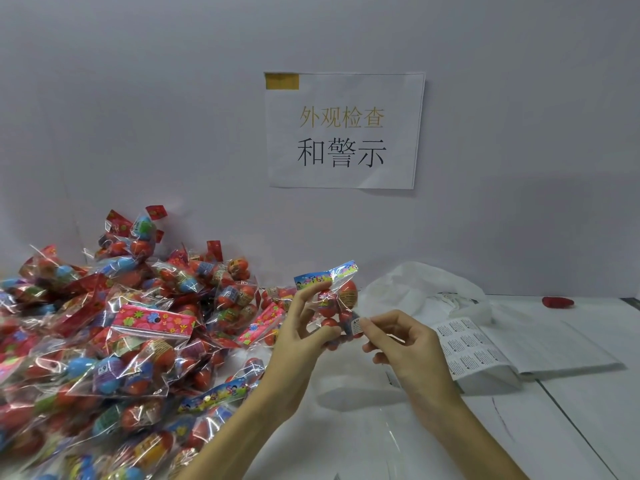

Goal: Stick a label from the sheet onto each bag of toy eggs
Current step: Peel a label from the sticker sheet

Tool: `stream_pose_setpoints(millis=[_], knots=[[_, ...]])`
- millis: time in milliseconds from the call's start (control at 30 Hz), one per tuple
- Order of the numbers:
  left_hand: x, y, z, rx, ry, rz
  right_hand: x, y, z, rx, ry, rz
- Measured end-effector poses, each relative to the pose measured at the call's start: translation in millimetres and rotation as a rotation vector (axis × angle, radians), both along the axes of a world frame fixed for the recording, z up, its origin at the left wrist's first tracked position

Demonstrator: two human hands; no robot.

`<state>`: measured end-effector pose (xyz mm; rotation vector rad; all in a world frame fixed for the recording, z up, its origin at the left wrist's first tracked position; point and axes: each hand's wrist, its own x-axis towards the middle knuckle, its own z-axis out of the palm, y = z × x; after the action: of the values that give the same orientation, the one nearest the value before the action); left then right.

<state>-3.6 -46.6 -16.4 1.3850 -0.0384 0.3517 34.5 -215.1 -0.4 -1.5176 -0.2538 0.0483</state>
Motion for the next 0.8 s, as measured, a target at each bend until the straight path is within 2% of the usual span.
stream_pose_setpoints(millis=[600, 667, 767, 800], knots=[[-3.7, -6.4, 2.4, 0.038, -0.045, 0.035, 1.0, 1.6, -4.4, 0.006, -0.046, -0.010], [-4.0, -6.1, 1.2, 0.059, -0.053, 0.043, 2.2, 0.5, -6.0, -0.083, -0.127, -0.053], [-3.6, -7.7, 0.4, 0.083, -0.063, 0.042, 7.0, -2.9, -11.3, -0.400, -0.408, -0.220], [-3.1, -7.9, 0.5, 0.078, -0.058, 0.039, 8.0, -3.4, -12.6, -0.433, -0.410, -0.233]])
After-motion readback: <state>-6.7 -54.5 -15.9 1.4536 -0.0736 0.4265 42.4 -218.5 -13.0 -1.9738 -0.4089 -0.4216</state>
